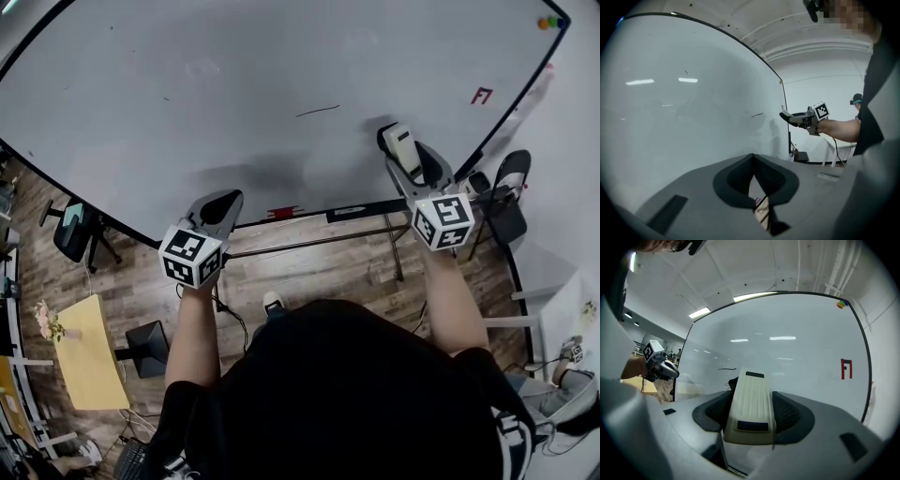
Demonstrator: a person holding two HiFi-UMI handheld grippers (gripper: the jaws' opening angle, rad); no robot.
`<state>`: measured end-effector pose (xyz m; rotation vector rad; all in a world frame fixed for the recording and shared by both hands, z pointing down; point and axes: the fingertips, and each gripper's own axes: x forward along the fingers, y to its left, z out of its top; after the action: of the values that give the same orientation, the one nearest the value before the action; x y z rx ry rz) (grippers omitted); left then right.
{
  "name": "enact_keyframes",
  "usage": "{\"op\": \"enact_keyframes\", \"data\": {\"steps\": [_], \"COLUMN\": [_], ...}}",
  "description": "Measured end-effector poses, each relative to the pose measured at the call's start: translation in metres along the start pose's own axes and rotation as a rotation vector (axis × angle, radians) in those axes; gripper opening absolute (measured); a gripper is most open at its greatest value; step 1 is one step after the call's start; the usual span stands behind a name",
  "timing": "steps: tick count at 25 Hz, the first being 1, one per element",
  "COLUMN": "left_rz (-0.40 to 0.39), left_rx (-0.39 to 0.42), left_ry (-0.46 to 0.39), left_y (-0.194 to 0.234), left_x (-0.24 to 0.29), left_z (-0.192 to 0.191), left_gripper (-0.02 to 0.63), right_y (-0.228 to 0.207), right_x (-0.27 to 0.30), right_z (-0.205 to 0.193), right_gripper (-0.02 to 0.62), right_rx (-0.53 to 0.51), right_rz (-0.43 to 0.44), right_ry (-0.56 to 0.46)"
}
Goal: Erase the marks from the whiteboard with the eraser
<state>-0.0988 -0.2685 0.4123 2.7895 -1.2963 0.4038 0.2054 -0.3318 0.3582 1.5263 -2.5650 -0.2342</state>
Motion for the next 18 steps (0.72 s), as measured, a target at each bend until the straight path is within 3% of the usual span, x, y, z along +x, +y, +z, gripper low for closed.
{"op": "enact_keyframes", "data": {"steps": [18], "left_rz": [-0.031], "left_rx": [-0.007], "left_ry": [-0.004], "left_y": [0.011], "left_x": [0.006], "left_z": [-0.003], "left_gripper": [0.011], "right_y": [-0.002], "right_x": [0.011], "right_z": [-0.002], "right_gripper": [0.261], "right_rx": [-0.007], "right_rz": [-0.039], "right_ry": [0.030]}}
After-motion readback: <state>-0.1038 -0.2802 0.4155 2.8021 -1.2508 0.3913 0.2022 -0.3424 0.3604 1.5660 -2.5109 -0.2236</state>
